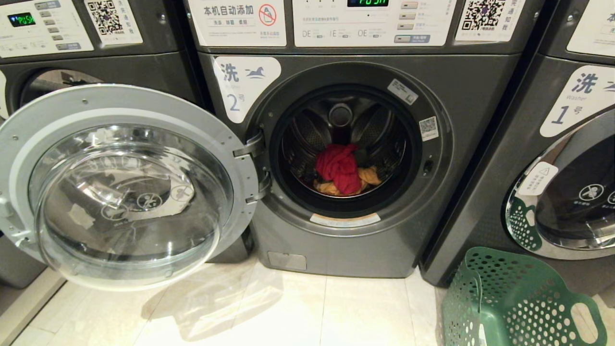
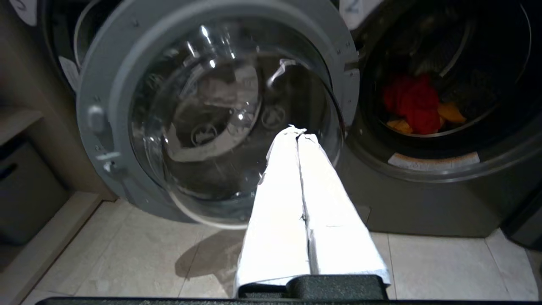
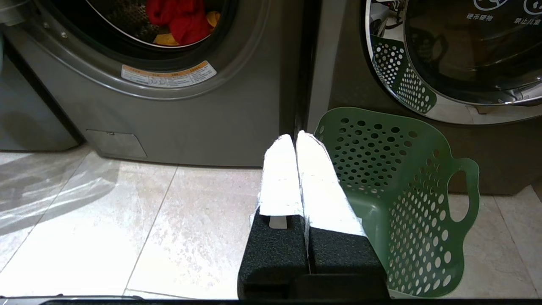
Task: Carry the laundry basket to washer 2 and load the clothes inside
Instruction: Close the washing machine door with the left hand
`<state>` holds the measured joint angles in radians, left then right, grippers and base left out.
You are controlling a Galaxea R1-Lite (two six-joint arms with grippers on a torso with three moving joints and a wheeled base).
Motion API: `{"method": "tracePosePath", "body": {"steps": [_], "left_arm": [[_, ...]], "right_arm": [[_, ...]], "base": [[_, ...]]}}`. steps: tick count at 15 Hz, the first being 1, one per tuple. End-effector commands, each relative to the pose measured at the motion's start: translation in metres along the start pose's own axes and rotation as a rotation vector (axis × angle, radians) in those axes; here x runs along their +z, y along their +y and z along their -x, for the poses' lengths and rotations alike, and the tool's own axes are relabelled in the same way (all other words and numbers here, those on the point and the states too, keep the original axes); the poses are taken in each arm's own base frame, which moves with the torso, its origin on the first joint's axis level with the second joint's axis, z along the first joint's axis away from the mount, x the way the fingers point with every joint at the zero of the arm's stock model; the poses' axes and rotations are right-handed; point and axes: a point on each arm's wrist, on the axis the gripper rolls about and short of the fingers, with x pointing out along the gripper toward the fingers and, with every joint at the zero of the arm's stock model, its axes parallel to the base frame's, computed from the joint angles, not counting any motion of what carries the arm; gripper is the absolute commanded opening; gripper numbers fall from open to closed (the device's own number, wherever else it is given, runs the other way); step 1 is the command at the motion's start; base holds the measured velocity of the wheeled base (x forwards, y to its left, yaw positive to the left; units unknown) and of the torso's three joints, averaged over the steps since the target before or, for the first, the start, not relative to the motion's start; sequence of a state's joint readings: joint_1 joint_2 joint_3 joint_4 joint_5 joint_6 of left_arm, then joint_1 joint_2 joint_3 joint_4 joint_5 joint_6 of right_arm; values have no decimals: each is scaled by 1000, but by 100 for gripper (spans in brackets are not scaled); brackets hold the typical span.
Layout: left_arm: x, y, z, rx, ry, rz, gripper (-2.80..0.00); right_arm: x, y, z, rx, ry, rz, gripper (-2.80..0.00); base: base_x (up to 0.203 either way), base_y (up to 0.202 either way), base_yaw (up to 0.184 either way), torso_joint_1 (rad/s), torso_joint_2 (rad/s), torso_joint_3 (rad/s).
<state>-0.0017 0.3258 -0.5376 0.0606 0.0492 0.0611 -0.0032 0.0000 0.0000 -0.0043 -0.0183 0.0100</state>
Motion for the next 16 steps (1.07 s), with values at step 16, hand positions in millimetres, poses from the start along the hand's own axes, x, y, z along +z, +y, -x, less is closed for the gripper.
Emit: {"method": "tracePosePath", "body": {"steps": [16], "left_arm": [[88,140,-354,230,207,39,-280]], "right_arm": [[0,0,0,0,0,2,-280]], "base": [[0,0,0,0,0,0]]}}
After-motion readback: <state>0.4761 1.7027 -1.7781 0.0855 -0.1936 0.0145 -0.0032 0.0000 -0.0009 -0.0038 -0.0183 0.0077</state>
